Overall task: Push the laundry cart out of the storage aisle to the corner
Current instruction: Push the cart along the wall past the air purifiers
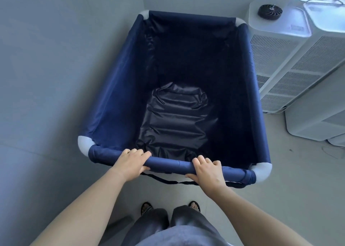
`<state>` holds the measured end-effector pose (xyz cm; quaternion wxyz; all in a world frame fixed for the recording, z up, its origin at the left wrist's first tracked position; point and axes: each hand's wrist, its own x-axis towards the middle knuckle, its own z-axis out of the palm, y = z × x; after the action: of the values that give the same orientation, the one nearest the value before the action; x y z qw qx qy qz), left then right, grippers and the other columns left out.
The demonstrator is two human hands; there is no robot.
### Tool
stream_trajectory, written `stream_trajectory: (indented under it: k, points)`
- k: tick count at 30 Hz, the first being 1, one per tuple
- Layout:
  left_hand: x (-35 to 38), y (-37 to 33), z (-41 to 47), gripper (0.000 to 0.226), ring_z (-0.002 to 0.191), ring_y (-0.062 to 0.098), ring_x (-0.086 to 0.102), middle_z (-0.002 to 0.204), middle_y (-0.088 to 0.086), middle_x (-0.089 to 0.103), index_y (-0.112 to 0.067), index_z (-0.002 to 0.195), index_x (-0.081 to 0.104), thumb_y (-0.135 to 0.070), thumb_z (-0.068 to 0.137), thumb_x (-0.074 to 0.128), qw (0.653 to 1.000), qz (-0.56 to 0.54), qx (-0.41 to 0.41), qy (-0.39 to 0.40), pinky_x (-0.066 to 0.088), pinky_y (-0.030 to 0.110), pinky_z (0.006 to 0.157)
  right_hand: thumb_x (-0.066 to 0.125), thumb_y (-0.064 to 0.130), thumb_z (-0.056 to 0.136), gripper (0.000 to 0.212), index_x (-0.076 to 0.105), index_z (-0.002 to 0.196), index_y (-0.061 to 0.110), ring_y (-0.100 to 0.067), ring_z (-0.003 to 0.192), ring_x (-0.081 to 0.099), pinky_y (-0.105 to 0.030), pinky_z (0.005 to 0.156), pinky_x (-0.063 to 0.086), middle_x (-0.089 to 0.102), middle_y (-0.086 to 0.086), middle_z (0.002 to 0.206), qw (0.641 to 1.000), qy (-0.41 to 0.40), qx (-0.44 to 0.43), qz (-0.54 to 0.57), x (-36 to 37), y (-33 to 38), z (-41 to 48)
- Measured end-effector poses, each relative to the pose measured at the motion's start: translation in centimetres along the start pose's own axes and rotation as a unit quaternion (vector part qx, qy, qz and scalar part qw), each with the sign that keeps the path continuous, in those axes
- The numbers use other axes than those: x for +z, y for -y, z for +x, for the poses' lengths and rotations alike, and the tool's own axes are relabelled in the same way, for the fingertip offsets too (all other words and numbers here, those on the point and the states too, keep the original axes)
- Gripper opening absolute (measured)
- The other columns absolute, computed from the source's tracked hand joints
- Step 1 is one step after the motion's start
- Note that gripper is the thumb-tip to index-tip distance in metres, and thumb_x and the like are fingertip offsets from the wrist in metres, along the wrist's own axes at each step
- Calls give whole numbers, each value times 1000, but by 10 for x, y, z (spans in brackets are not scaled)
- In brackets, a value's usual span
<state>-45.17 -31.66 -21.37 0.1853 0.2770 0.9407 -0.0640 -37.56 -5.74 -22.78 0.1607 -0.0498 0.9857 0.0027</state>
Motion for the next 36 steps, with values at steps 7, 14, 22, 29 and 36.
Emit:
stream_trajectory:
  k: [7,14,22,29,36]
  points:
    - [5,17,-2,34,100,21,54,110,-2,59,-24,119,43,-46,93,46,999,-6,20,-31,38,34,86,39,64,88,52,47,116,21,-20,92,53,-33,69,29,50,1,106,1000,-4,27,-10,-2,17,2]
    - [3,51,-1,32,96,21,55,104,-2,59,-24,114,43,-48,93,45,999,14,37,-21,33,32,75,39,65,88,54,47,115,20,-20,96,51,-34,73,30,50,1,108,998,-2,53,21,-6,50,12]
    - [2,71,11,36,93,20,54,102,-5,56,-29,114,44,-55,90,45,998,-30,64,0,41,36,81,41,64,87,50,49,118,26,-19,99,51,-37,90,32,52,3,108,992,-39,90,82,-4,47,11]
    - [1,73,13,41,97,20,55,103,-3,56,-32,118,46,-60,88,44,999,-38,28,-20,39,35,86,35,60,91,49,42,126,25,-23,109,46,-38,106,22,51,2,115,988,-52,116,87,-2,47,6]
    - [3,63,-5,44,99,22,54,106,1,55,-31,123,43,-60,90,40,1000,-10,6,7,40,34,89,36,56,94,44,43,121,22,-21,111,40,-48,109,15,45,4,116,984,-7,126,123,0,43,-10]
